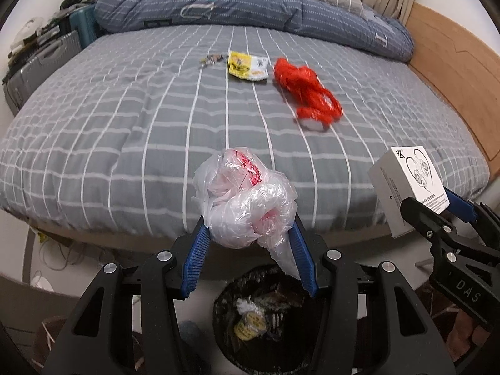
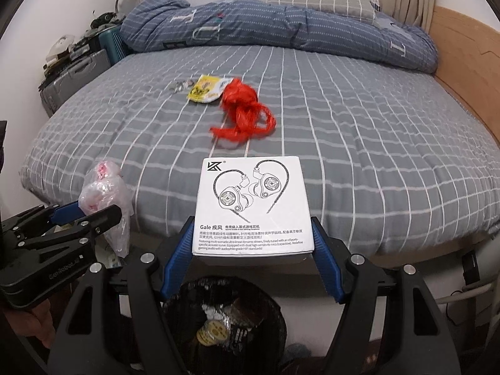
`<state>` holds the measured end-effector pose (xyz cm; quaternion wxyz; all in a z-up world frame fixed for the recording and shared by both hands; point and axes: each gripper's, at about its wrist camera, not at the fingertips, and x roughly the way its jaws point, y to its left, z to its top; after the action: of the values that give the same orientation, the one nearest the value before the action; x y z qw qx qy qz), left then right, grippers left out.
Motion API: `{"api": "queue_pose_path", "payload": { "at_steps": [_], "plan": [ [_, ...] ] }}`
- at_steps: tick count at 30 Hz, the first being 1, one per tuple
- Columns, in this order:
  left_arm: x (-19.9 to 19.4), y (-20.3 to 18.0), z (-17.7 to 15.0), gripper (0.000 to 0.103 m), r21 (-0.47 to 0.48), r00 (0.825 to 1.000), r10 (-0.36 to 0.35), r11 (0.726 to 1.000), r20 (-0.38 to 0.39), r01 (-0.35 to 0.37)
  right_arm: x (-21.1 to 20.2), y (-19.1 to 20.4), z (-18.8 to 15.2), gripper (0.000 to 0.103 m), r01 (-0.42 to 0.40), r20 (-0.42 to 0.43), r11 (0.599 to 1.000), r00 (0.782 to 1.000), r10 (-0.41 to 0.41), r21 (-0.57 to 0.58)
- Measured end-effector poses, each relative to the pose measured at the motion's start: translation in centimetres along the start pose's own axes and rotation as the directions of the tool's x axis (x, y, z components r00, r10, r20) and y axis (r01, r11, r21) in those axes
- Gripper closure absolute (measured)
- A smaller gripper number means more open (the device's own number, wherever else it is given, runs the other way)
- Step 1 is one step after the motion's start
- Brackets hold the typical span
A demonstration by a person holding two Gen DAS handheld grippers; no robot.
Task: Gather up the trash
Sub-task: 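Carry the clear bag and earphone box down over the trash bin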
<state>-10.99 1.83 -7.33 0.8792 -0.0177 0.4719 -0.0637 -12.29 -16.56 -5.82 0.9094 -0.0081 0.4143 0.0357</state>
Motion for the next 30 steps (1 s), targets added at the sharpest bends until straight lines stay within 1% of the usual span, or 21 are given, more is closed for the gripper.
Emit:
{"api": "queue_pose_path", "payload": {
  "at_steps": [8, 13, 16, 18, 24, 27, 30],
  "plan": [
    [-0.9, -0.3, -2.0, 0.053, -0.009, 1.000, -0.002, 1.000, -0.021, 0.002, -1.1, 0.6, -2.4, 0.036, 0.001, -0.027, 1.000, 1.000, -0.001, -0.001],
    [-0.9, -0.4, -3.2, 0.053, -0.005, 0.998, 0.014, 1.000, -0.056, -0.014, -1.4, 0.9, -3.8, 0.036, 0.003, -0.051, 1.000, 0.999, -0.003, -0.008],
    [-1.2, -0.2, -3.6, 0.053, -0.012, 0.997, 0.006, 1.000, -0.077, -0.007, -1.7, 1.0, -4.2, 0.036, 0.008, -0.053, 1.000, 0.999, -0.009, -0.015],
    [-1.6, -0.3, -3.7, 0.053, -0.006, 0.997, 0.016, 1.000, -0.081, -0.016, -2.1, 0.9, -4.5, 0.036, 0.010, -0.056, 1.000, 0.998, -0.010, -0.008],
    [-2.5, -0.3, -4.5, 0.053, -0.009, 0.996, 0.015, 1.000, -0.091, -0.016, -3.1, 1.1, -4.8, 0.036, 0.005, -0.071, 1.000, 0.997, -0.005, -0.002],
    [-2.0, -0.3, -5.1, 0.053, -0.003, 0.994, 0.019, 1.000, -0.106, -0.019, -2.7, 1.2, -5.4, 0.036, 0.003, -0.091, 1.000, 0.996, -0.003, -0.004],
    [-0.9, 0.1, -5.9, 0.053, -0.017, 0.992, 0.011, 1.000, -0.127, -0.013, -1.4, 1.0, -6.7, 0.036, 0.012, -0.130, 1.000, 0.991, -0.012, -0.001]
  ]
}}
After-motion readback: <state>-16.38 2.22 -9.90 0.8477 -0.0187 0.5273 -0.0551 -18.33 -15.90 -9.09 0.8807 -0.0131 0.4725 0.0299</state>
